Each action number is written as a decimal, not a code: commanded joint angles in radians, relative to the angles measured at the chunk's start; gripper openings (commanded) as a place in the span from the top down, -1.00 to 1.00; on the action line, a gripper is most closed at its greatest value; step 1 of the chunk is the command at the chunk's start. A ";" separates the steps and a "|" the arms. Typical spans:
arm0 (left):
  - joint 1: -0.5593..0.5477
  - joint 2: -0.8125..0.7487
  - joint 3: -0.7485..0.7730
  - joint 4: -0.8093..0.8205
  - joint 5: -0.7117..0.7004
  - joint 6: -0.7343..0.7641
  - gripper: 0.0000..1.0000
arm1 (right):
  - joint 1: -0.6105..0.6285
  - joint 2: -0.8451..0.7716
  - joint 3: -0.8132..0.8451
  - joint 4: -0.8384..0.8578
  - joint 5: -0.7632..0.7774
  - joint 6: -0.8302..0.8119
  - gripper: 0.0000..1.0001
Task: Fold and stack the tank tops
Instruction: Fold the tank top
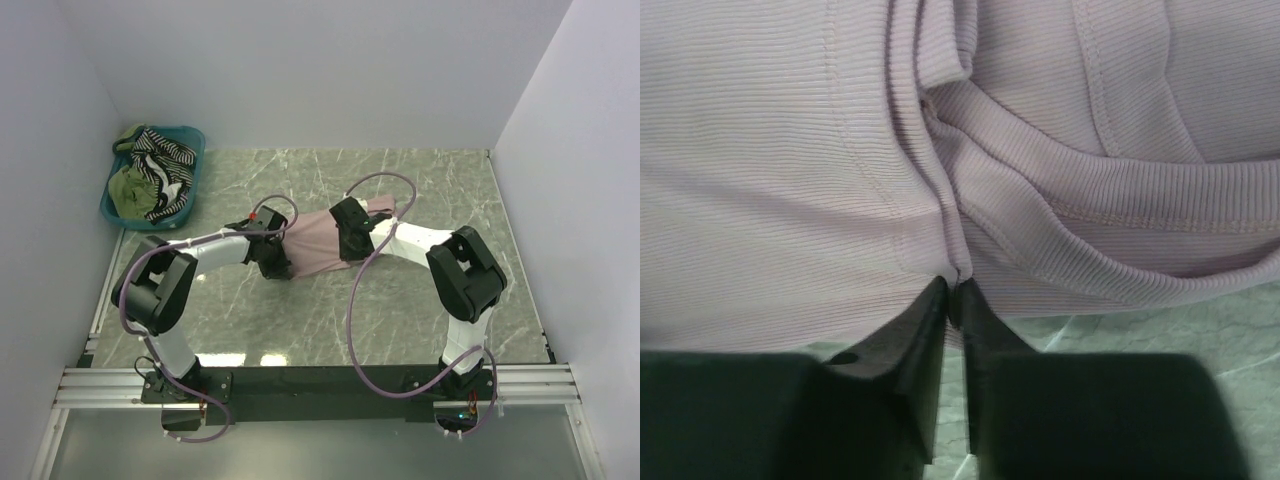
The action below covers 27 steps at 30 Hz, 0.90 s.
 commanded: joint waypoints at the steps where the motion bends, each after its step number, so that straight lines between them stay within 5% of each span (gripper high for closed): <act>1: -0.021 -0.025 -0.033 -0.079 -0.007 0.018 0.91 | -0.009 -0.015 -0.026 0.003 0.016 -0.019 0.58; 5: -0.022 -0.077 -0.033 -0.088 0.015 0.041 0.61 | -0.012 -0.059 -0.037 -0.001 0.029 -0.022 0.32; 8: -0.021 -0.125 -0.009 -0.111 0.026 0.063 0.21 | -0.021 -0.096 -0.025 -0.012 0.031 -0.019 0.28; 12: -0.015 -0.180 0.051 -0.138 0.015 0.090 -0.02 | -0.030 -0.165 -0.008 -0.030 0.049 0.006 0.28; 19: 0.145 -0.082 0.170 -0.060 0.013 0.104 -0.02 | 0.046 -0.271 -0.040 0.019 0.010 0.053 0.28; 27: 0.211 0.206 0.396 0.036 0.137 0.176 -0.01 | 0.256 -0.124 0.092 0.060 0.049 0.008 0.28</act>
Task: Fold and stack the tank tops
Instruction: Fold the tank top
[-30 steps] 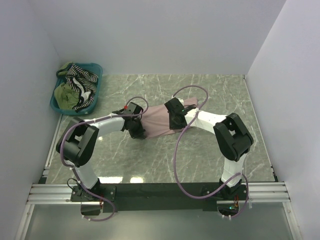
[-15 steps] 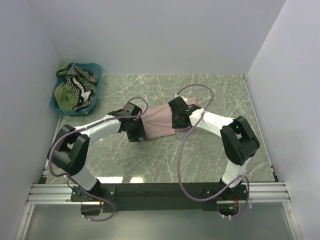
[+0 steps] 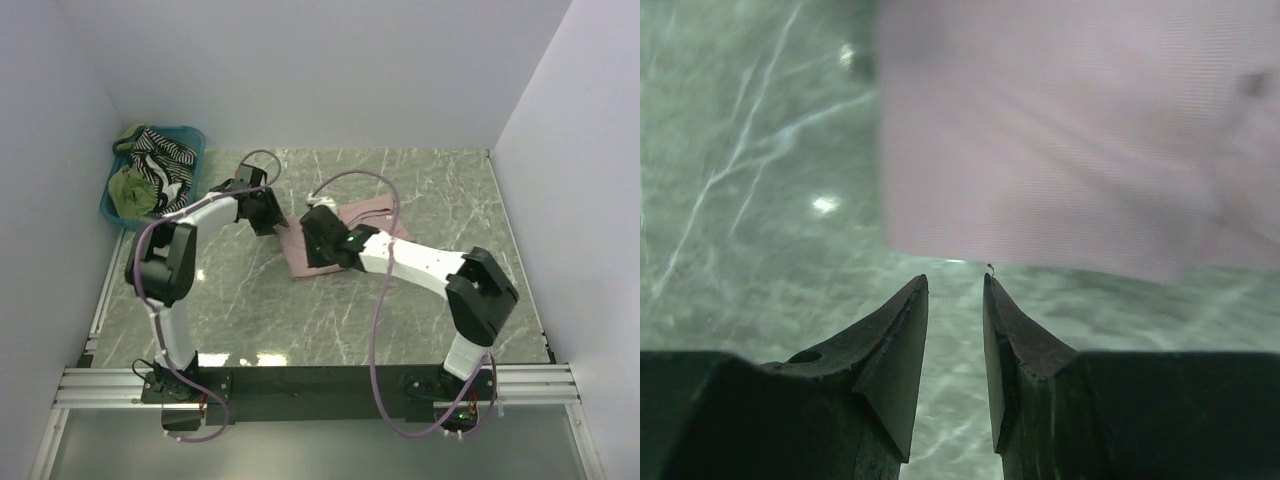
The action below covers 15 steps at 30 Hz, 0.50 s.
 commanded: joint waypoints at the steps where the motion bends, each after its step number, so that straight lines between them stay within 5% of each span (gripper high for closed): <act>1: 0.022 0.089 0.076 0.043 0.072 0.059 0.00 | 0.059 0.064 0.098 0.045 0.046 -0.027 0.28; 15: 0.050 0.206 0.107 0.060 0.079 0.041 0.05 | 0.208 0.374 0.327 -0.067 0.310 -0.070 0.24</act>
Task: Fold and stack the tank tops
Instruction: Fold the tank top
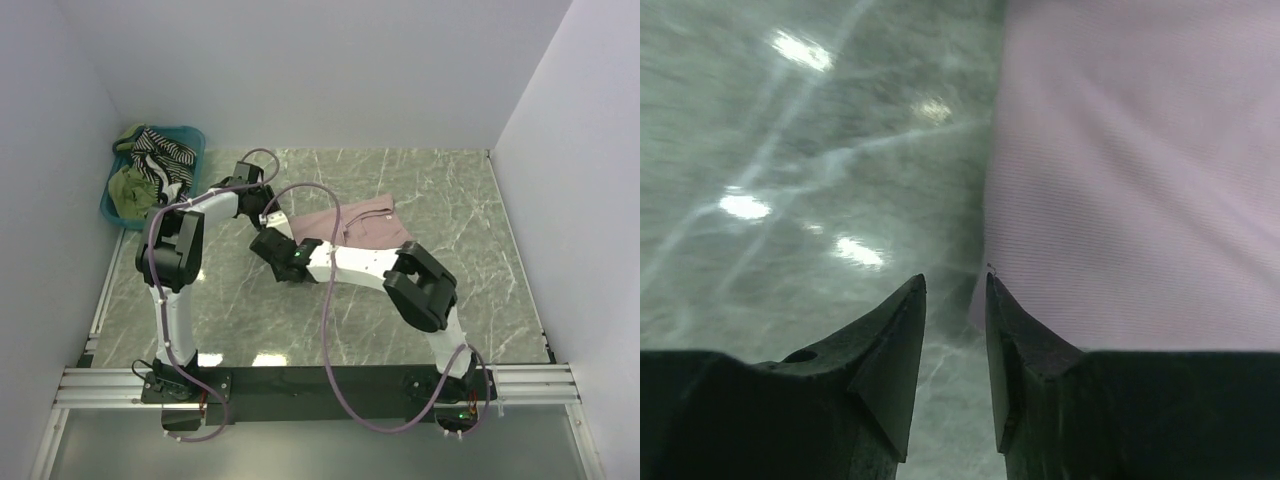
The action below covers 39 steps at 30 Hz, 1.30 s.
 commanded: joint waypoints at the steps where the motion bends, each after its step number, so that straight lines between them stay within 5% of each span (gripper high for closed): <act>1: -0.004 0.030 0.003 0.006 -0.001 0.002 0.06 | 0.011 0.035 0.052 -0.056 0.125 -0.007 0.23; 9: -0.004 0.044 -0.035 0.031 -0.006 -0.015 0.13 | 0.053 0.098 0.098 -0.154 0.272 -0.004 0.21; 20: -0.004 0.053 -0.037 0.010 -0.036 -0.026 0.18 | 0.062 0.156 0.135 -0.182 0.230 -0.035 0.19; 27: -0.004 0.078 -0.035 0.043 -0.018 -0.032 0.42 | 0.059 0.168 0.139 -0.217 0.231 -0.018 0.24; 30: -0.006 0.073 -0.044 0.071 -0.010 -0.044 0.52 | 0.056 0.156 0.129 -0.211 0.221 -0.015 0.45; 31: -0.006 0.071 -0.044 0.075 -0.007 -0.050 0.56 | 0.050 0.148 0.125 -0.211 0.219 -0.015 0.80; 33: -0.006 0.068 -0.048 0.097 0.005 -0.054 0.72 | 0.045 0.139 0.113 -0.203 0.207 -0.016 1.00; 39: -0.006 0.038 -0.057 0.134 0.019 -0.081 0.99 | -0.011 0.024 0.012 -0.124 0.084 -0.018 1.00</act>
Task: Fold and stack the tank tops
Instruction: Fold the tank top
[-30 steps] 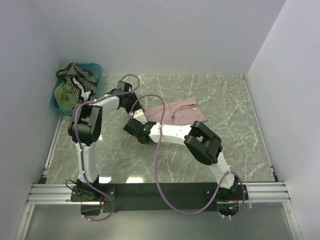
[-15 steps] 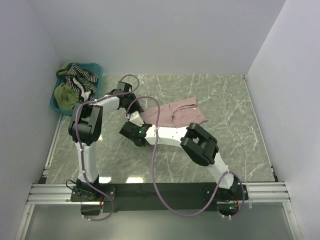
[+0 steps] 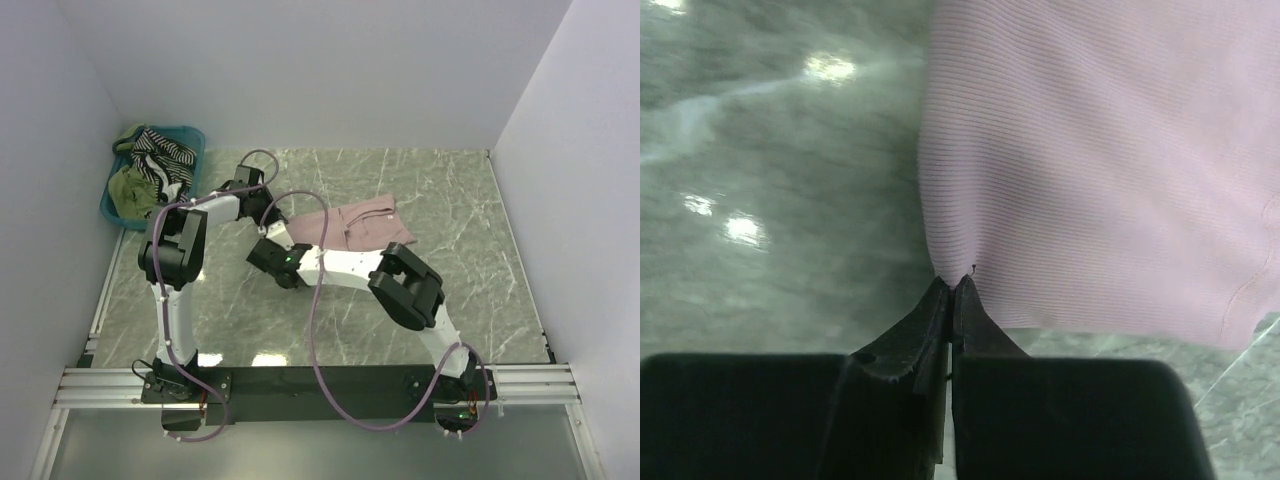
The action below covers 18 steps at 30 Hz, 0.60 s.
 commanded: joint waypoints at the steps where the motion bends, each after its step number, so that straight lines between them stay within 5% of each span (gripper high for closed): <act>1: -0.006 0.003 -0.031 0.019 -0.016 -0.018 0.99 | -0.051 -0.123 -0.073 0.051 -0.092 0.007 1.00; 18: -0.004 -0.151 -0.144 0.025 -0.137 -0.107 0.99 | -0.092 -0.237 -0.169 0.126 -0.284 -0.002 1.00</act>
